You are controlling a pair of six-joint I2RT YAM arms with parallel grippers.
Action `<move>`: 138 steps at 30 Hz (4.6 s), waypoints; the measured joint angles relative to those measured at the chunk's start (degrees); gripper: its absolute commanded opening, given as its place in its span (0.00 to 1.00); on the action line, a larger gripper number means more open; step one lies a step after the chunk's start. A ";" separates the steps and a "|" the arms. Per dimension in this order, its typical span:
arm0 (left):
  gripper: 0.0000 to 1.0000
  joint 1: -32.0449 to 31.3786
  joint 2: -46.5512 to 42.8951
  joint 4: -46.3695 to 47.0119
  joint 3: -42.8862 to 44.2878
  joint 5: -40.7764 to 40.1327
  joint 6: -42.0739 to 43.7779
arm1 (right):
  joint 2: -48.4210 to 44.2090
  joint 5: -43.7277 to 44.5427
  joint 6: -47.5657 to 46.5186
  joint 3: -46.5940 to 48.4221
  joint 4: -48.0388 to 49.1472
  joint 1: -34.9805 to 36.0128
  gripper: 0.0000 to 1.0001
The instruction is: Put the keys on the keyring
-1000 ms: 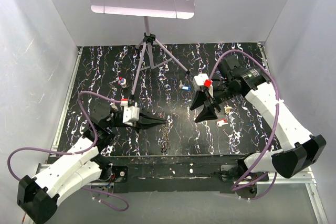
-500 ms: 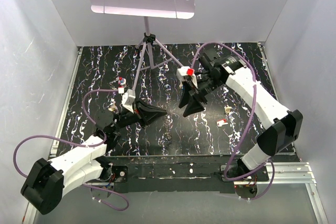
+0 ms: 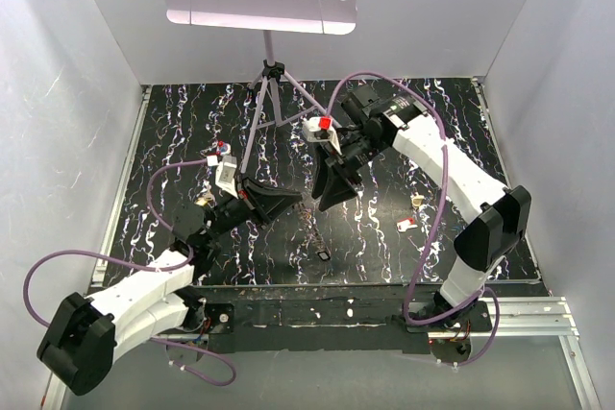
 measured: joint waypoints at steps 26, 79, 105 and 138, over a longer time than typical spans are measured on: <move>0.00 1.09 -6.54 -15.96 0.68 4.68 8.35 | -27.69 14.53 17.38 -40.65 19.98 -24.85 0.66; 0.00 1.14 6.21 0.72 3.37 6.05 1.03 | -5.14 9.49 26.86 -9.81 22.77 1.73 0.23; 0.00 1.07 5.46 -0.55 3.34 5.66 1.42 | -4.70 6.45 23.78 -9.18 21.24 2.60 0.01; 0.31 2.60 -3.93 -22.18 6.16 8.66 2.69 | -4.70 7.30 23.63 -9.20 21.14 3.78 0.01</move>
